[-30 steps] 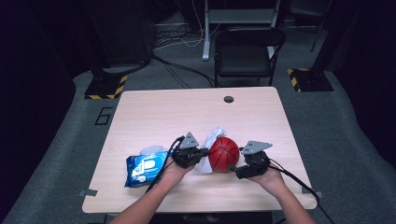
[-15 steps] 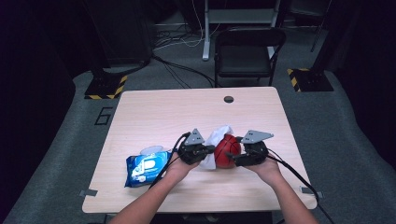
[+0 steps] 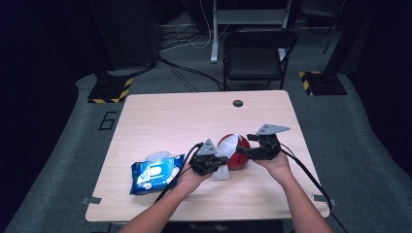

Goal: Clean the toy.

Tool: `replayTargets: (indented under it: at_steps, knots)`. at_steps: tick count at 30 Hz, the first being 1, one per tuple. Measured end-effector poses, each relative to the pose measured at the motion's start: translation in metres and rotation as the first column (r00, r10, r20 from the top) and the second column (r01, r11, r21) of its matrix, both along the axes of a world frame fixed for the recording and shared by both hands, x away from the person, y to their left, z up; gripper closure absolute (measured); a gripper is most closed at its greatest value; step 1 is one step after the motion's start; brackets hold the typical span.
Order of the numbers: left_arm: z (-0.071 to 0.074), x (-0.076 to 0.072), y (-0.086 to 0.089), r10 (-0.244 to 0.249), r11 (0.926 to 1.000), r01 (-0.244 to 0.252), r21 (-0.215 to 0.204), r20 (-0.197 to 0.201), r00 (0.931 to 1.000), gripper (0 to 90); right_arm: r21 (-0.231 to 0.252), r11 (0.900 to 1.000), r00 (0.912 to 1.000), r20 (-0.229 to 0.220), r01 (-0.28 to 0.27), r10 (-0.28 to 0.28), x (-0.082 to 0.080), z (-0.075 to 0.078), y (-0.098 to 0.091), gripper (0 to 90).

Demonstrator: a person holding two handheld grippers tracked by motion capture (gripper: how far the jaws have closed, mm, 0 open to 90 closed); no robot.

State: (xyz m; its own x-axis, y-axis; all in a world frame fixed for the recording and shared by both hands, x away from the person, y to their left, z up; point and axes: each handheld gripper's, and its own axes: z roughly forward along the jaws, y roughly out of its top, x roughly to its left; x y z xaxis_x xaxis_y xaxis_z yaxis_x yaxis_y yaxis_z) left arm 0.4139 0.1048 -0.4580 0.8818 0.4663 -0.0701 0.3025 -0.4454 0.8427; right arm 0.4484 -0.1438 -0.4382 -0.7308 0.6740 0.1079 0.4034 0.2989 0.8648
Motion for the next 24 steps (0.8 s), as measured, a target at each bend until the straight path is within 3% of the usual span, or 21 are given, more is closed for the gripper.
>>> replayTargets:
  at_steps: [4,8,12,17,24]
  knots:
    - [0.019,-0.002,-0.003,-0.019,0.9985,0.021,-0.05,0.04,0.999,88.3,0.008,1.0,1.0,-0.008,0.0,0.0,0.003,0.0,-0.001,28.7]
    - [0.032,0.01,-0.01,-0.006,0.9971,0.01,-0.075,0.053,0.9985,88.3,0.015,0.9999,0.9999,-0.016,0.003,-0.003,0.003,0.0,-0.001,28.7]
    - [0.022,0.021,-0.014,0.007,0.9989,-0.005,-0.047,0.038,0.9992,88.3,0.015,0.9997,0.9997,-0.019,0.018,-0.018,0.005,0.001,-0.003,29.6]
    - [0.01,0.019,-0.008,0.022,0.9974,-0.02,-0.069,0.026,0.9994,88.3,0.019,0.9987,0.9985,-0.028,0.048,-0.047,0.011,0.001,-0.008,29.8]
    - [-0.001,0.027,0.009,0.121,0.9925,-0.121,-0.016,0.008,0.9926,88.3,0.04,0.9961,0.9962,-0.041,0.079,-0.077,0.019,0.001,-0.013,30.8]
